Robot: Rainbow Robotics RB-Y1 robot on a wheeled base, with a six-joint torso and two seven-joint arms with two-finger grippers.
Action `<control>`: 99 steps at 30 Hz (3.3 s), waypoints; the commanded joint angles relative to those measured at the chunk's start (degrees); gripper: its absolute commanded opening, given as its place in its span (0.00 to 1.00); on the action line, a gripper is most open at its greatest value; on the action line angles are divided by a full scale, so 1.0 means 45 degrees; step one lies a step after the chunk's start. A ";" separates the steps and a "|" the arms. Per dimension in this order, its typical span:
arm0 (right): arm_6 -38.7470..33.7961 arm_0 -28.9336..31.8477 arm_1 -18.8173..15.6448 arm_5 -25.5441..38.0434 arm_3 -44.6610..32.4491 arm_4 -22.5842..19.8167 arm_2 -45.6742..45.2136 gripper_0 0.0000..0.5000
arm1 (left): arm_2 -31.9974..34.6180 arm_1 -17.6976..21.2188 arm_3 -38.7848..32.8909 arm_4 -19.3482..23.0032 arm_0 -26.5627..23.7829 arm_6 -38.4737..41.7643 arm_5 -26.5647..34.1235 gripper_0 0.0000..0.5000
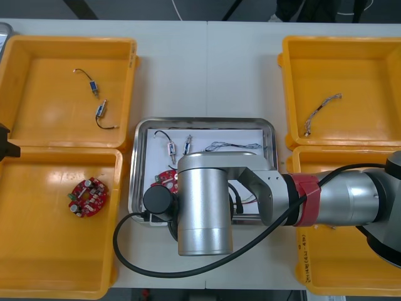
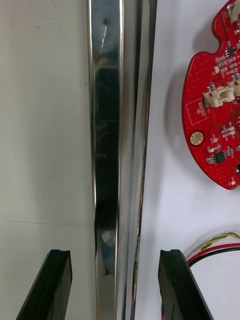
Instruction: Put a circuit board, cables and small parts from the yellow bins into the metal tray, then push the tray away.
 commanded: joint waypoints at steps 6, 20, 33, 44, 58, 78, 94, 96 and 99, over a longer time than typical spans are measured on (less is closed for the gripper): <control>0.0269 -0.0382 0.0482 -0.0451 0.0244 0.0408 0.0482 1.00 | 0.0399 0.0546 -0.0043 -0.0119 0.0258 -0.0758 -0.0138 0.88; 0.0230 -0.0363 0.0579 -0.0470 0.0420 0.0603 0.0541 1.00 | 0.0399 0.0546 -0.0043 -0.0119 0.0258 -0.0758 -0.0138 0.88; -0.0005 -0.0363 0.0423 -0.0021 0.0439 0.0603 0.0541 0.00 | 0.0399 0.0546 -0.0043 -0.0119 0.0258 -0.0758 -0.0138 0.88; 0.0015 -0.0421 0.0423 -0.0060 0.0439 0.0915 0.0541 0.00 | 0.0399 0.0546 -0.0043 -0.0119 0.0258 -0.0758 -0.0138 0.89; 0.0269 -0.1300 0.0364 -0.0275 0.0439 0.0896 0.0502 0.00 | 0.0399 0.0546 -0.0043 -0.0119 0.0258 -0.0758 -0.0138 0.88; 0.0698 -0.2433 0.0208 -0.0333 0.1611 0.0876 0.0131 0.00 | 0.0399 0.0546 -0.0043 -0.0119 0.0258 -0.0758 -0.0138 0.88; 0.0855 -0.3644 0.0208 -0.0763 0.2568 0.0759 0.0131 0.00 | 0.0399 0.0546 -0.0043 -0.0119 0.0258 -0.0758 -0.0138 0.88; 0.0874 -0.3761 0.0208 -0.0822 0.2764 0.0779 0.0131 0.00 | 0.0399 0.0546 -0.0043 -0.0119 0.0258 -0.0758 -0.0138 0.88; 0.0894 -0.3917 0.0208 -0.0978 0.3057 0.0779 0.0111 0.00 | 0.0399 0.0546 -0.0043 -0.0119 0.0258 -0.0758 -0.0138 0.89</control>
